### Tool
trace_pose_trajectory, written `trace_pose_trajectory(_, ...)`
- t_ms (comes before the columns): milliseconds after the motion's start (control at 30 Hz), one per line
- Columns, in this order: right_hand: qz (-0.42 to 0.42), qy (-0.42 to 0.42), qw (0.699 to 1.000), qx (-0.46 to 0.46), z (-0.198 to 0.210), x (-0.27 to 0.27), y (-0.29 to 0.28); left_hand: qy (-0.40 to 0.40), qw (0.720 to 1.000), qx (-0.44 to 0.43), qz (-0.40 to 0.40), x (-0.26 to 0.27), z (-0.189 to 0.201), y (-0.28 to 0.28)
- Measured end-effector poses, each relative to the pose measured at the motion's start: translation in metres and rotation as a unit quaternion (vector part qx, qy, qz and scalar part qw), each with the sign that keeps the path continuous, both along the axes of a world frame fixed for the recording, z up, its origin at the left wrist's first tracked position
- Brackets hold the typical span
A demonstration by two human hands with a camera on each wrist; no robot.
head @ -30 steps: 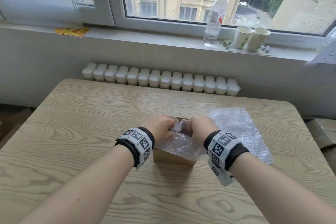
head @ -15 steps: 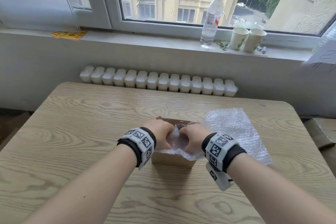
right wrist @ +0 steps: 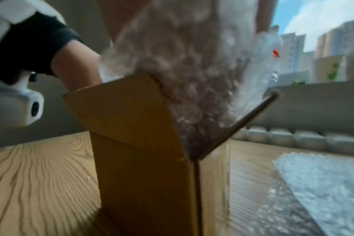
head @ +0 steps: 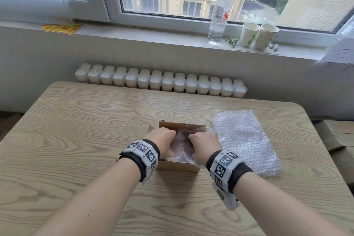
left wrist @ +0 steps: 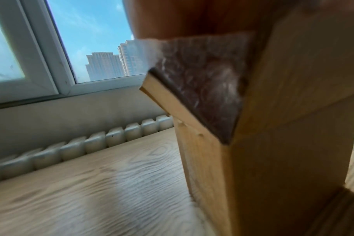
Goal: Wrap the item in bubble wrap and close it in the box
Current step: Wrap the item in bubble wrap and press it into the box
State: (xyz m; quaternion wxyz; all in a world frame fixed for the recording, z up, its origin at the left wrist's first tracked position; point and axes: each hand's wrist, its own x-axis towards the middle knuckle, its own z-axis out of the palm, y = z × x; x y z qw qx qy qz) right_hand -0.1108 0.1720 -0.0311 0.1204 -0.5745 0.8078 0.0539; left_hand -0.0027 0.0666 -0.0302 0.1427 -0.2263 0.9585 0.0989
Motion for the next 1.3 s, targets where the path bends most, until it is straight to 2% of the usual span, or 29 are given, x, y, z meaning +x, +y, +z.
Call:
trace_pose_trajectory(133,-0.015,-0.033,0.998,0.057,-0.010,0.002,-0.012,0.083,0.991,-0.075,-0.072,0.009,0.002,0.004)
trace_pose_trajectory(267,-0.034,-0.058,0.994,0.089,-0.013,-0.001,-0.025,0.073,0.981,-0.064,-0.166,0.010,-0.005,-0.004)
trace_pose_trajectory(400,-0.039,-0.060,0.994,0.076,-0.007,-0.001,-0.022,0.061,0.986,-0.077,-0.134,0.004,-0.008,-0.004)
trace_pose_trajectory(500,-0.049,-0.033,0.998,-0.015,-0.002,0.000,-0.009,0.024,0.985,-0.105,-0.136,0.003,-0.011,-0.004)
trace_pose_trajectory(567,-0.076,-0.029,0.996,-0.041,0.000,0.000,-0.002,0.015,0.983,-0.125,-0.135,0.002,-0.013,-0.005)
trace_pose_trajectory(667,-0.110,-0.045,0.993,-0.004,0.002,0.004,-0.005,-0.025,0.984,-0.119,-0.130,-0.001,-0.012,-0.006)
trace_pose_trajectory(767,-0.155,-0.099,0.981,0.061,-0.002,0.009,-0.018,-0.067,0.990,-0.074,-0.097,-0.003,-0.014,-0.005)
trace_pose_trajectory(867,-0.206,-0.146,0.960,0.118,-0.012,0.007,-0.028,-0.080,0.993,-0.035,-0.082,-0.004,-0.020,-0.008)
trace_pose_trajectory(967,-0.222,-0.169,0.948,0.156,-0.021,0.007,-0.038,-0.085,0.993,-0.014,-0.080,-0.006,-0.025,-0.012)
trace_pose_trajectory(1100,-0.226,-0.195,0.943,0.151,-0.023,0.006,-0.043,-0.085,0.993,0.005,-0.080,-0.007,-0.030,-0.015)
trace_pose_trajectory(1233,-0.219,-0.174,0.956,0.093,-0.013,-0.008,-0.028,-0.098,0.992,0.029,-0.070,-0.010,-0.029,-0.017)
trace_pose_trajectory(1300,-0.227,-0.189,0.952,0.078,-0.003,-0.018,-0.019,-0.109,0.992,0.050,-0.051,-0.015,-0.028,-0.017)
